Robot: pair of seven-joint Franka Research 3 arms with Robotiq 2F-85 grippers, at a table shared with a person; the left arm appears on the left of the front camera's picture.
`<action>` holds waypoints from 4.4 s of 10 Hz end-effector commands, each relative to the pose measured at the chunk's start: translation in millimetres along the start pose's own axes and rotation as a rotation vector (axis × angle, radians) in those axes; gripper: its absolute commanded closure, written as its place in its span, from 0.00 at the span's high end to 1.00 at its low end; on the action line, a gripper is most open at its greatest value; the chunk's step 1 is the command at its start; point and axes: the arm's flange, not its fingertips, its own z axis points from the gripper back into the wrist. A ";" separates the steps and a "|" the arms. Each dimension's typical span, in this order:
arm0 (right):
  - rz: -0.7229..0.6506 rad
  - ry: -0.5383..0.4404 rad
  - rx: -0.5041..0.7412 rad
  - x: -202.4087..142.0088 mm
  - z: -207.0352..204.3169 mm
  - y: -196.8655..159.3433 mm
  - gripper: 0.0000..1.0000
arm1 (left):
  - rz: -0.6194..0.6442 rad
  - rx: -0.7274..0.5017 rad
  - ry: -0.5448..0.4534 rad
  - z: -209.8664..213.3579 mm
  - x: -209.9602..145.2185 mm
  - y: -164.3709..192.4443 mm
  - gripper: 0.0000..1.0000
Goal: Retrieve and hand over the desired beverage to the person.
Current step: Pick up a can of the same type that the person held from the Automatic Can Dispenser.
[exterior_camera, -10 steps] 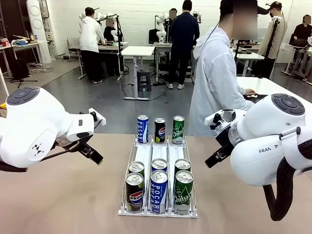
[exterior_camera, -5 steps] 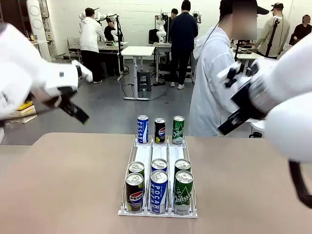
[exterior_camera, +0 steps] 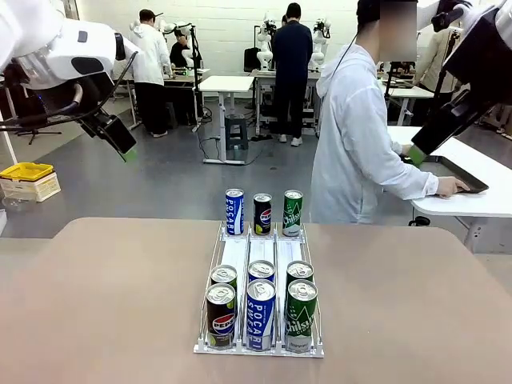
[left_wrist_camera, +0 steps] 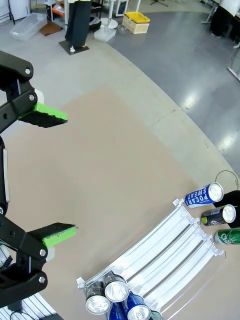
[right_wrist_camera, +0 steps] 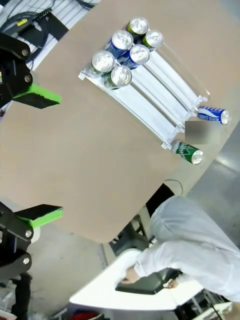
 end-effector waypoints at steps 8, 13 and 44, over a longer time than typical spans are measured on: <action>-0.230 -0.139 0.607 -80.9 -54.0 -140.6 1.00 | 0.029 -0.762 -0.017 13.3 -60.6 157.7 1.00; -0.423 -0.332 0.516 -156.4 -25.1 -190.2 1.00 | 0.356 -0.675 -0.292 42.0 -142.7 221.7 1.00; -0.441 -0.316 0.518 -160.6 -15.5 -204.0 1.00 | 0.352 -0.688 -0.276 48.2 -153.4 242.1 1.00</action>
